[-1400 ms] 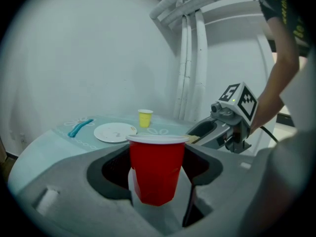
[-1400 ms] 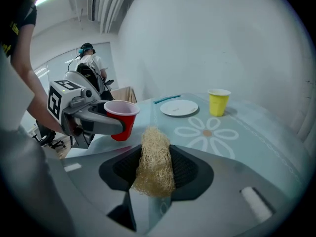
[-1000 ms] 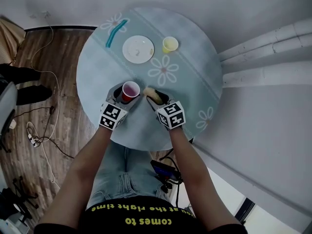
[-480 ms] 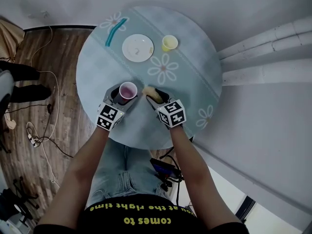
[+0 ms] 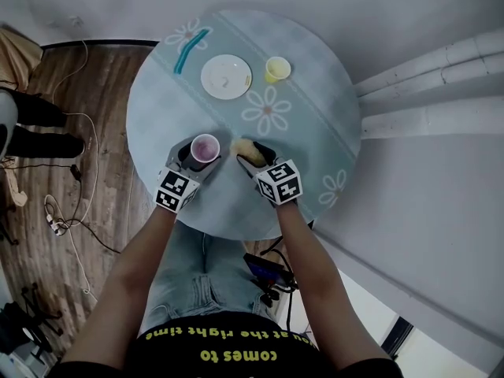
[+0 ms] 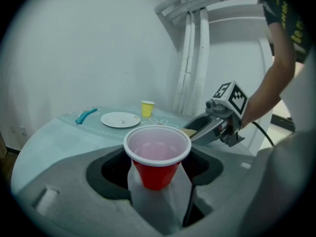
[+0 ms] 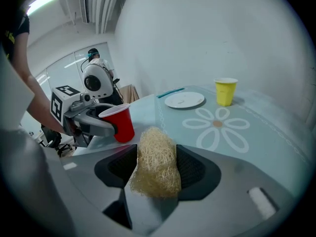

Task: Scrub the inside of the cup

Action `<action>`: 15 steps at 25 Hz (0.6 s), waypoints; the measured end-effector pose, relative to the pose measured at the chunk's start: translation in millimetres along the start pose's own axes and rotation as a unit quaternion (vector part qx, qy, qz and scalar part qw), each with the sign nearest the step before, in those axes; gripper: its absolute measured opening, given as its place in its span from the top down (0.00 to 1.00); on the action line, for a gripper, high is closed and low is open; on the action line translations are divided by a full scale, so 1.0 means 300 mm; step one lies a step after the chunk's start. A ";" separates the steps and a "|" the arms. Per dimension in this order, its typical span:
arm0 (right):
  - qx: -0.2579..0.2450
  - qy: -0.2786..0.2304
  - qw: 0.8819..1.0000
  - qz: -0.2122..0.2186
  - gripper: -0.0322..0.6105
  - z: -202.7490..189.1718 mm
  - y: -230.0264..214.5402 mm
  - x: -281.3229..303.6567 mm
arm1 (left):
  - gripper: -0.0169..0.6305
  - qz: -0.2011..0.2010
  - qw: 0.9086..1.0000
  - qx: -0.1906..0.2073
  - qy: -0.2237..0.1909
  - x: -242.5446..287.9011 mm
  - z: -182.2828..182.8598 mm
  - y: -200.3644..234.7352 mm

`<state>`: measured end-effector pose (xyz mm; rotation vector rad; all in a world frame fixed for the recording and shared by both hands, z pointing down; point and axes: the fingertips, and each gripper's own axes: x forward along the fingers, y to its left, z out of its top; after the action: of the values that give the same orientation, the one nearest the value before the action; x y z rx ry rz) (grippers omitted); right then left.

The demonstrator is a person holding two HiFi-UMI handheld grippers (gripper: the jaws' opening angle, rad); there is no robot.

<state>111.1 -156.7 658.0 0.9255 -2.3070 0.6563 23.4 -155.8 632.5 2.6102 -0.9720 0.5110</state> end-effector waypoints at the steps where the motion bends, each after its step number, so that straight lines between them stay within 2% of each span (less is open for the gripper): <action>1: 0.001 0.002 1.000 0.001 0.54 0.000 0.001 0.002 | 0.49 0.000 1.000 0.002 0.003 -0.002 -0.002 0.001; 4: 0.002 0.001 1.000 0.003 0.49 0.004 0.006 0.003 | 0.48 0.004 1.000 0.006 0.004 -0.016 -0.002 0.002; 8: 0.001 -0.002 1.000 0.004 0.42 0.012 0.013 0.002 | 0.48 0.008 1.000 0.004 -0.017 -0.046 0.024 0.010; 12: 0.000 -0.004 1.000 0.003 0.40 0.013 0.023 -0.001 | 0.48 0.006 1.000 0.016 -0.003 -0.054 -0.002 0.010; 15: 0.001 -0.004 1.000 0.003 0.40 0.018 0.030 -0.001 | 0.46 0.008 1.000 0.004 0.003 -0.056 -0.028 0.021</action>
<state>103.0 -154.2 652.0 0.9244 -2.3183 0.6589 5.5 -147.5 633.7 2.6085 -0.9928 0.5287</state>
